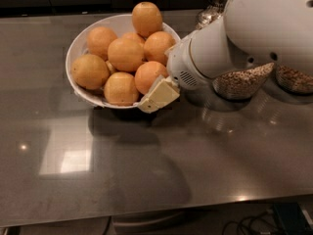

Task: Pick orange from white bowl

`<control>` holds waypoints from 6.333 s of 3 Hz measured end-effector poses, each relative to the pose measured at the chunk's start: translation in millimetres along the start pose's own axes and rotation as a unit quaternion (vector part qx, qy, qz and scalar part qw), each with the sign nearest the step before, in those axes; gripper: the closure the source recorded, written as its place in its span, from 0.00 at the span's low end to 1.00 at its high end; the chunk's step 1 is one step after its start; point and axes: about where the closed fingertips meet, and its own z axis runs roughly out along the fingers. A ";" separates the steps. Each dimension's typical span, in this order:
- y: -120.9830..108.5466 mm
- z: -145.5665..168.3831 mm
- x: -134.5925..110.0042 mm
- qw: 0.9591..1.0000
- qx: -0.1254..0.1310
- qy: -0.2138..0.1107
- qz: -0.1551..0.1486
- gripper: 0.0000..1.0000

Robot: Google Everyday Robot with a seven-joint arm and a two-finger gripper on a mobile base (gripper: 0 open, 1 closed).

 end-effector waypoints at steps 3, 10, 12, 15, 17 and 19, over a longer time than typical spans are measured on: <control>-18.8 4.8 -1.5 0.995 0.097 0.022 0.022 0.04; -5.2 36.7 -0.4 0.999 0.003 -0.018 0.050 0.69; -5.2 36.7 -0.4 0.999 0.003 -0.019 0.050 1.00; -16.2 -10.7 -35.2 0.999 0.002 -0.047 0.001 1.00; -22.9 -91.6 -93.2 0.990 -0.012 -0.088 -0.109 1.00; -0.7 -82.4 -97.3 0.980 -0.084 -0.087 -0.158 1.00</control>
Offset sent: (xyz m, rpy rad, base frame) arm 0.0203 -0.0030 0.0017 -0.0487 -0.1015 -0.1822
